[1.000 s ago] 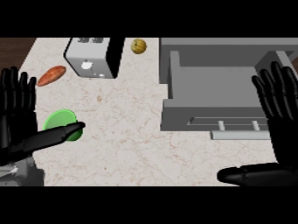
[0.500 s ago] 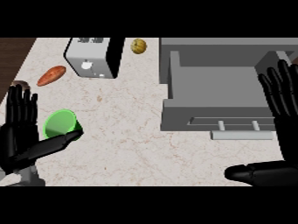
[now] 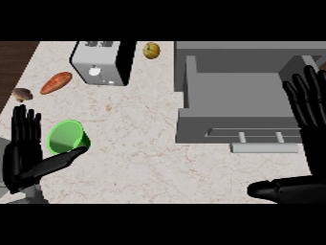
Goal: Pick up the cup, place it into the drawer and close the drawer
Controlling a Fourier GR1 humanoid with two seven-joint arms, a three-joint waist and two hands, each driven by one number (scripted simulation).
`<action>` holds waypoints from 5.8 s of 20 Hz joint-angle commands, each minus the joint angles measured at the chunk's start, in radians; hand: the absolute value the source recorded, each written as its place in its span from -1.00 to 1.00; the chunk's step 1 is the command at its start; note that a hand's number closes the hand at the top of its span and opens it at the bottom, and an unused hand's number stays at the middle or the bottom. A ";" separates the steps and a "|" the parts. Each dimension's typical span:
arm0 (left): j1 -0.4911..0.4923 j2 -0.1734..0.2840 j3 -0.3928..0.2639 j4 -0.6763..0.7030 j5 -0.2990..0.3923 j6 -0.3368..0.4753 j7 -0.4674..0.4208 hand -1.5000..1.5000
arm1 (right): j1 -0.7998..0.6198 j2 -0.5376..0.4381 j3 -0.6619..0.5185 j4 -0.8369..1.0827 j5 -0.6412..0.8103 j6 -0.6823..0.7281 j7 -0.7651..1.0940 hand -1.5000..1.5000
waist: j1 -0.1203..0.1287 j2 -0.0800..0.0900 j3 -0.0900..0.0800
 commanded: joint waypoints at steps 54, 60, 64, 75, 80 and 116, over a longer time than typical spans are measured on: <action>-0.409 0.151 0.132 1.192 0.152 -0.407 -0.709 -1.00 | -0.003 -0.013 -0.014 -0.023 -0.037 0.052 0.038 -1.00 | -0.012 0.004 -0.001; -0.404 0.135 0.118 1.172 0.164 -0.492 -0.726 1.00 | -0.047 0.019 0.000 0.016 -0.016 0.012 0.041 -1.00 | -0.007 0.004 -0.001; -0.401 0.122 0.116 1.177 0.145 -0.456 -0.837 1.00 | -0.078 -0.040 -0.084 -0.006 -0.085 0.038 0.074 -1.00 | -0.014 0.006 -0.002; -0.355 0.088 0.030 1.059 0.081 -0.406 -0.845 1.00 | -0.043 0.001 0.003 -0.027 0.013 0.006 0.063 -1.00 | -0.002 0.000 0.000; -0.371 0.080 0.020 0.937 0.110 -0.433 -0.785 1.00 | -0.025 -0.026 -0.053 -0.047 -0.056 0.028 0.092 -1.00 | 0.004 -0.003 0.001; -0.859 -0.046 -0.223 0.221 0.065 0.050 0.163 1.00 | 0.018 -0.031 -0.058 -0.047 -0.052 0.054 0.054 -1.00 | -0.010 0.000 0.000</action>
